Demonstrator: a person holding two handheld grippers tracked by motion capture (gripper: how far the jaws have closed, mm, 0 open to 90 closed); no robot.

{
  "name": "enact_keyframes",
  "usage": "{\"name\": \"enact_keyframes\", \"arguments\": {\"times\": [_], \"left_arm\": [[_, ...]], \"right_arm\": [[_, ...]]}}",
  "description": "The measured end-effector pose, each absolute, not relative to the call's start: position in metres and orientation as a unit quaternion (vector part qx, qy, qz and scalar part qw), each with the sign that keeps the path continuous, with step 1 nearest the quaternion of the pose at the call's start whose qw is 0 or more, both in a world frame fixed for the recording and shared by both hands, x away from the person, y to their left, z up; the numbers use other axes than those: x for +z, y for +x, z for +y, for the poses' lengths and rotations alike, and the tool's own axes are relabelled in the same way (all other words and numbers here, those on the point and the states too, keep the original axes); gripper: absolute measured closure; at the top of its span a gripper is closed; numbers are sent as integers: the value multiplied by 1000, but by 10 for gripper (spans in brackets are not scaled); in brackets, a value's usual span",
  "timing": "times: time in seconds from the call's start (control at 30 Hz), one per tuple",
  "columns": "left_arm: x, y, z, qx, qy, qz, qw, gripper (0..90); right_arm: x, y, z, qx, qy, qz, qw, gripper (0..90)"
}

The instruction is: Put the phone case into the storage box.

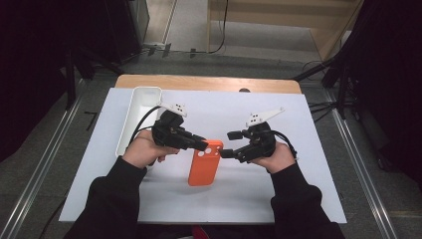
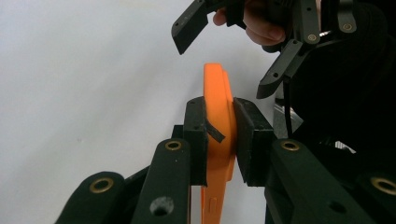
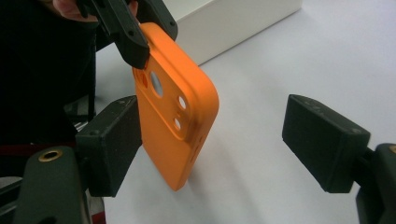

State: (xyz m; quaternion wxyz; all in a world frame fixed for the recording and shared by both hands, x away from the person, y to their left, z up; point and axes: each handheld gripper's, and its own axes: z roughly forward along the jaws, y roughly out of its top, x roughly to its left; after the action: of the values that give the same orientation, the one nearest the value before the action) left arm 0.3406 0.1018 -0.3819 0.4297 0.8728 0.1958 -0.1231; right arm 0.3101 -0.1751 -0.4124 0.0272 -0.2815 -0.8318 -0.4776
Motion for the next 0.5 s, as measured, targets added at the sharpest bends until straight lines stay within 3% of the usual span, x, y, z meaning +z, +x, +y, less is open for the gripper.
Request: {"name": "enact_keyframes", "arguments": {"times": [0.5], "left_arm": [[-384, 344, 101, -139, 867, 203, 433, 764]], "right_arm": [[-413, 320, -167, -479, -254, -838, 55, 240]]}}
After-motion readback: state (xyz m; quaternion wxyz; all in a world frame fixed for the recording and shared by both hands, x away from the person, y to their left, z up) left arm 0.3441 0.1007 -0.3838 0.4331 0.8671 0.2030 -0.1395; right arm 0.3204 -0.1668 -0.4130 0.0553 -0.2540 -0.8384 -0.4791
